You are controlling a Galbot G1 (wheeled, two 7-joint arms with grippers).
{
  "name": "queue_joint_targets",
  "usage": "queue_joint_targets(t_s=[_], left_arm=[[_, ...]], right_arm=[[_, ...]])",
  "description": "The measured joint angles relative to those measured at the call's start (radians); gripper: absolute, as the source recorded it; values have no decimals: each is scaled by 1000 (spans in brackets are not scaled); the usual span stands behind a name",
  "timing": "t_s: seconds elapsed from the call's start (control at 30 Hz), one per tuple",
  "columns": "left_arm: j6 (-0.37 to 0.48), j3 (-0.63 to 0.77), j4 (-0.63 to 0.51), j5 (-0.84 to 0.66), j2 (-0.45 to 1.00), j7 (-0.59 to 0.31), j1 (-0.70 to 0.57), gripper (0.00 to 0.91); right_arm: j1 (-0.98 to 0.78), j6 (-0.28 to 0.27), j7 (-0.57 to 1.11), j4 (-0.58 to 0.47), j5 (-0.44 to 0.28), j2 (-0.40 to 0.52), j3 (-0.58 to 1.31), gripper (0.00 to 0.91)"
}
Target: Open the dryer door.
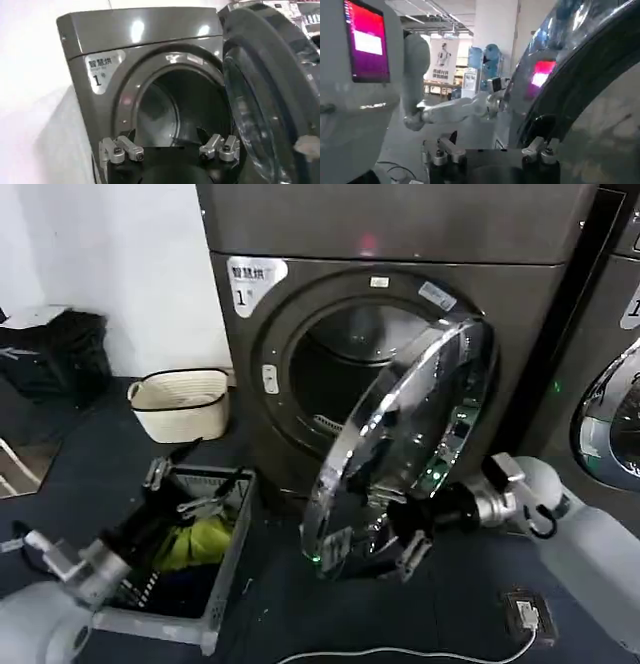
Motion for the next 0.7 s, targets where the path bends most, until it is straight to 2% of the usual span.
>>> queue_joint_targets(t_s=[0.2, 0.37, 0.53, 0.7], left_arm=[[8, 87, 45, 1, 35, 8, -101, 907], [13, 167, 79, -3, 54, 14, -179, 907], [13, 263, 123, -10, 52, 13, -268, 907], [7, 364, 180, -27, 33, 19, -372, 907]], right_arm=[[-87, 13, 64, -56, -8, 18, 125, 907], [-197, 18, 64, -83, -33, -4, 252, 907], [-405, 22, 61, -34, -17, -44, 491, 907], [-635, 50, 83, 43, 7, -47, 744, 907]])
